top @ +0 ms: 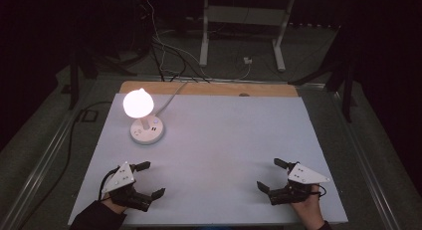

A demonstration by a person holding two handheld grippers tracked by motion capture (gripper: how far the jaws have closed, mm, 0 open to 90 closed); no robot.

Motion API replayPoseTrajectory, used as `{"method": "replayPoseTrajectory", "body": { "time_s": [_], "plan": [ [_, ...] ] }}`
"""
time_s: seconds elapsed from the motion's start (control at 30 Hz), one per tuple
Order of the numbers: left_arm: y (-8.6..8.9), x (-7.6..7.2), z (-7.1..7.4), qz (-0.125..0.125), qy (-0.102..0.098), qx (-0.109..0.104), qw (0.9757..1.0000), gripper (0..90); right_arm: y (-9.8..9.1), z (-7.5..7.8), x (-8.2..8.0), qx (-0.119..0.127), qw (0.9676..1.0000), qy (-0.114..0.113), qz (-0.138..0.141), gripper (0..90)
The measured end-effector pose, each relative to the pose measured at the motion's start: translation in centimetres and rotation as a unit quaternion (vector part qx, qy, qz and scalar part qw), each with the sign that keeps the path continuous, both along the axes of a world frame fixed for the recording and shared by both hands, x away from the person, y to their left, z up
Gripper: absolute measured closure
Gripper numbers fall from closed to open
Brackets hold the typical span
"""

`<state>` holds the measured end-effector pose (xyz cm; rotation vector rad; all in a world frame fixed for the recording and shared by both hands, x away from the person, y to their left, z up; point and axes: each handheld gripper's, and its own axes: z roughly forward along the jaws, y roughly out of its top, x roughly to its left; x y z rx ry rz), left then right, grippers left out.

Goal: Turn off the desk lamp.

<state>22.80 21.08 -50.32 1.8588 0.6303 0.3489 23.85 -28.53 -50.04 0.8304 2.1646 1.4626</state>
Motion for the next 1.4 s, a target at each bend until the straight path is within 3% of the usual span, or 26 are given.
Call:
{"method": "replayPoseTrajectory", "body": {
  "time_s": [0.2, 0.37, 0.67, 1.1, 1.4],
  "plan": [
    [-0.1, -0.1, 0.0, -0.007, 0.004, 0.002, 1.0, 0.4, -0.1, 0.1, 0.2, -0.008, 0.9999, 0.012, 0.003, 0.0],
    [-0.2, -0.1, 0.0, -0.01, 0.003, 0.004, 0.9999, 0.4, 0.1, 0.2, 0.0, -0.007, 0.9999, 0.006, 0.005, 0.0],
    [-0.5, -0.2, 0.1, -0.014, 0.005, 0.024, 0.9996, 0.4, 0.2, 0.3, -0.1, -0.003, 0.9998, 0.014, 0.014, 0.0],
    [-1.1, -0.3, 0.5, -0.027, 0.011, 0.039, 0.9988, 0.4, 0.2, 0.6, -0.3, 0.003, 1.0, 0.0, 0.008, 0.0],
    [-1.4, -0.3, 1.4, -0.031, -0.001, 0.04, 0.9987, 0.4, 0.1, 0.6, -0.4, 0.01, 0.9999, -0.002, 0.004, 0.0]
  ]
}}
